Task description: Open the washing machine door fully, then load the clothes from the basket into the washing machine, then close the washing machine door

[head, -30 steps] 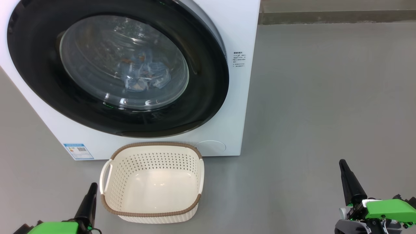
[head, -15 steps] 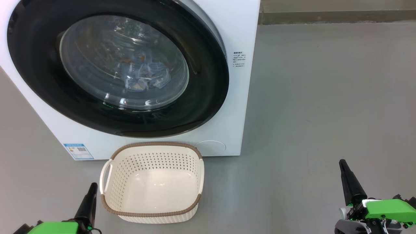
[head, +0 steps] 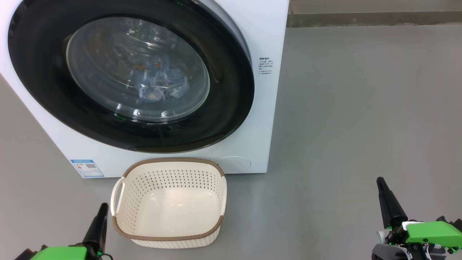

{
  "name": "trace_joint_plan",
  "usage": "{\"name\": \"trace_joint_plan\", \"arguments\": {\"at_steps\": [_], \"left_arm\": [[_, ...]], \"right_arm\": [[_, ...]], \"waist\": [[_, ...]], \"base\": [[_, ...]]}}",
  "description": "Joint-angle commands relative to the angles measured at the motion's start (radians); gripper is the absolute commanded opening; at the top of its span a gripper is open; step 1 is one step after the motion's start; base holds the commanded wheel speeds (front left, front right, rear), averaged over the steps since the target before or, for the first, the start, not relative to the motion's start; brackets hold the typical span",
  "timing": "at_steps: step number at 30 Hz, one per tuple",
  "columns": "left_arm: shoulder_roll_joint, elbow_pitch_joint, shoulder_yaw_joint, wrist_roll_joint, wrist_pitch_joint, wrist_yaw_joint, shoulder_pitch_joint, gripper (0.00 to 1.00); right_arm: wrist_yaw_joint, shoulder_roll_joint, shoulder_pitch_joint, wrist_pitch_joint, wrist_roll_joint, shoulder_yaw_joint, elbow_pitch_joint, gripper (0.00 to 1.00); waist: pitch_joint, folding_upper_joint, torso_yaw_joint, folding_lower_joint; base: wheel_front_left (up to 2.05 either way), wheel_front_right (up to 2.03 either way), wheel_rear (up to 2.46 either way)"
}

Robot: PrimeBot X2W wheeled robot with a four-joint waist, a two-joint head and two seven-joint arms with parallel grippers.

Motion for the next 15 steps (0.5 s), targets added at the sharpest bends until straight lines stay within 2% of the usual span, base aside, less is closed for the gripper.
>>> {"name": "trace_joint_plan", "arguments": {"at_steps": [1, 15], "left_arm": [[0.013, -0.019, 0.035, -0.008, 0.007, -0.003, -0.042, 0.00], [0.013, -0.019, 0.035, -0.008, 0.007, -0.003, -0.042, 0.00]], "right_arm": [[0.002, -0.003, -0.008, 0.008, 0.003, 0.022, -0.031, 0.00], [0.002, -0.003, -0.008, 0.008, 0.003, 0.022, -0.031, 0.00]], "waist": [[0.000, 0.0000, 0.000, 0.0000], [0.000, 0.0000, 0.000, 0.0000]], "base": [[0.00, 0.00, 0.00], [0.00, 0.00, 0.00]]}}
